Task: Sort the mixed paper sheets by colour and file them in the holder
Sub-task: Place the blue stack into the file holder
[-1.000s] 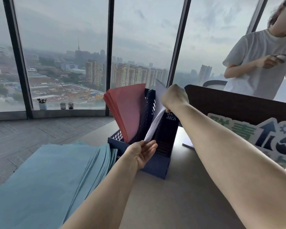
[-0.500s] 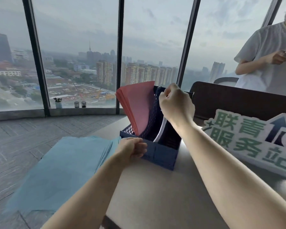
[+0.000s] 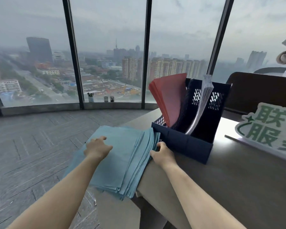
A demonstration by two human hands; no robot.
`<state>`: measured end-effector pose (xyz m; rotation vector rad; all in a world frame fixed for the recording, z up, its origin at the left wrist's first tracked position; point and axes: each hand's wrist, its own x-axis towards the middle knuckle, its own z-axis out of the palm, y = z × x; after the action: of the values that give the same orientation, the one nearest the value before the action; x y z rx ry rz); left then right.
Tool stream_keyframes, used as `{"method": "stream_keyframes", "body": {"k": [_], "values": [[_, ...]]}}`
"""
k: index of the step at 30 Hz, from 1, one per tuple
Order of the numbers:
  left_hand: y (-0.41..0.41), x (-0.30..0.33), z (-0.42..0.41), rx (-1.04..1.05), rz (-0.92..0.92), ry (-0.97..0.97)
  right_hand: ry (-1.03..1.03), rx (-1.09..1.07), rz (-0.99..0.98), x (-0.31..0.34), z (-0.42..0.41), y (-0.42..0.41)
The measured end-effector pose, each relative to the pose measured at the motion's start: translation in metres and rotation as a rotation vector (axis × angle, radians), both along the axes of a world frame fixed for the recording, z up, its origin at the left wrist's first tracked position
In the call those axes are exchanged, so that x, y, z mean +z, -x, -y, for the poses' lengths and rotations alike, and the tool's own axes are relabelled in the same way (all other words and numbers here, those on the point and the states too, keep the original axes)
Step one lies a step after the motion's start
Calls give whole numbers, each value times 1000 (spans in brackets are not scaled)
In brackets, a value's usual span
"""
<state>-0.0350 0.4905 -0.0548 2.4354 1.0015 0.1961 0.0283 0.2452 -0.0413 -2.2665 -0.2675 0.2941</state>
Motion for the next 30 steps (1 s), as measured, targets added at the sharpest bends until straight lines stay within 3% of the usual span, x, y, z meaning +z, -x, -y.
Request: {"method": "stream_keyframes", "body": {"k": [9, 13, 19, 24, 30], "values": [[-4, -23, -57, 111, -103, 133, -277, -54, -32, -6, -23, 0], [4, -11, -46, 125, -66, 149, -384, -98, -48, -3, -28, 4], [13, -6, -43, 153, 50, 276, -371, -156, -141, 5, -43, 0], [30, -3, -54, 150, 116, 565, -599, -297, -266, 5, -42, -3], [56, 5, -45, -39, 49, 838, -466, -244, -266, 4, -42, 4]]}}
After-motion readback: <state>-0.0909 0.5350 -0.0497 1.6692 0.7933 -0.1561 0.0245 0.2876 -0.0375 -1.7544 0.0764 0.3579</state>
